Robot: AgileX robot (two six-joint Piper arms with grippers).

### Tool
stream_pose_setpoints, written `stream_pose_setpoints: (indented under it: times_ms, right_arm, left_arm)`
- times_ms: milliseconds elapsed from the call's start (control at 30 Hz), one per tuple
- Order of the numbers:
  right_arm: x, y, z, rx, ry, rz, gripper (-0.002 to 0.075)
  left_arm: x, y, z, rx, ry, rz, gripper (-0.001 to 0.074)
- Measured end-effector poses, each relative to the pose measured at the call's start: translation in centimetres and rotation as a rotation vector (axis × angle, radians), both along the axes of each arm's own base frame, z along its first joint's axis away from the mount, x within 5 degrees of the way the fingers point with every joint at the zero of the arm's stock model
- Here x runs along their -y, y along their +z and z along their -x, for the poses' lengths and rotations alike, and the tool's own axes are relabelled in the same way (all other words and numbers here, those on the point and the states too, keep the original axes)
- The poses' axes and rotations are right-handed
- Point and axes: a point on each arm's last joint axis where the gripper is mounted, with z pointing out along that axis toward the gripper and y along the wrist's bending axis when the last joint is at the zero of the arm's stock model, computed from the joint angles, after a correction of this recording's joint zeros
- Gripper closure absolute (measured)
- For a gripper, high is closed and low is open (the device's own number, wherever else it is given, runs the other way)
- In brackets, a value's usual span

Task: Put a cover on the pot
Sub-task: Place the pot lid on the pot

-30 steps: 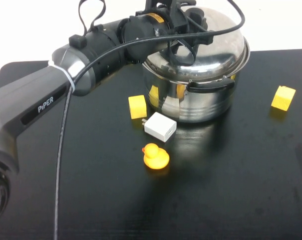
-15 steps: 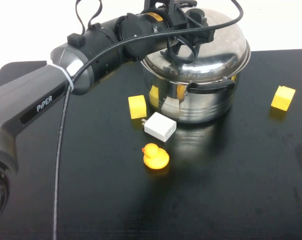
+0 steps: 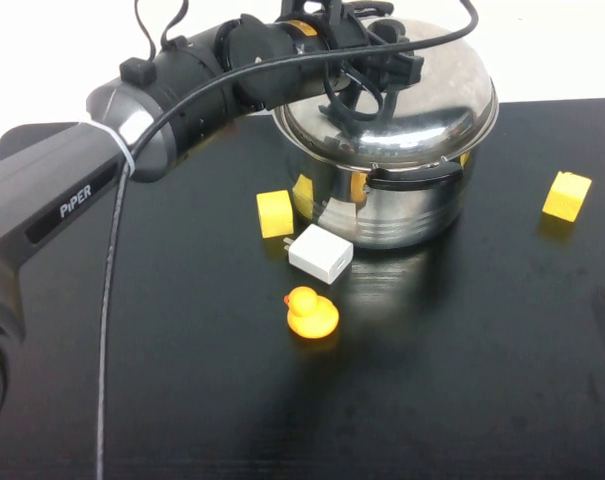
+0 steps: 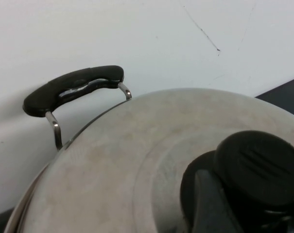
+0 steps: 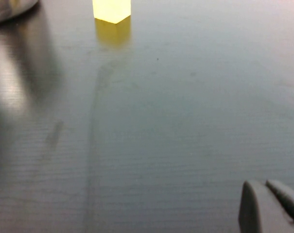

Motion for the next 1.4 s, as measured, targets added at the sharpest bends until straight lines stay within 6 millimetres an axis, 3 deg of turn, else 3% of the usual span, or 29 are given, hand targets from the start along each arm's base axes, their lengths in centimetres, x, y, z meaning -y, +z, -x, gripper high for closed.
stream_pose_setpoints:
  times_ms: [533, 900, 1400]
  right_arm:
    - [0.0, 0.0, 0.0, 0.0, 0.0, 0.0, 0.0728]
    - [0.0, 0.0, 0.0, 0.0, 0.0, 0.0, 0.0728]
    - [0.0, 0.0, 0.0, 0.0, 0.0, 0.0, 0.0728]
  left_arm:
    - [0.3, 2.1, 0.2, 0.021, -0.065, -0.066, 0.0412]
    - [0.8, 0.4, -0.9, 0.001, -0.05, -0.048, 0.0412]
    - [0.8, 0.6, -0.9, 0.013, -0.054, -0.066, 0.0412]
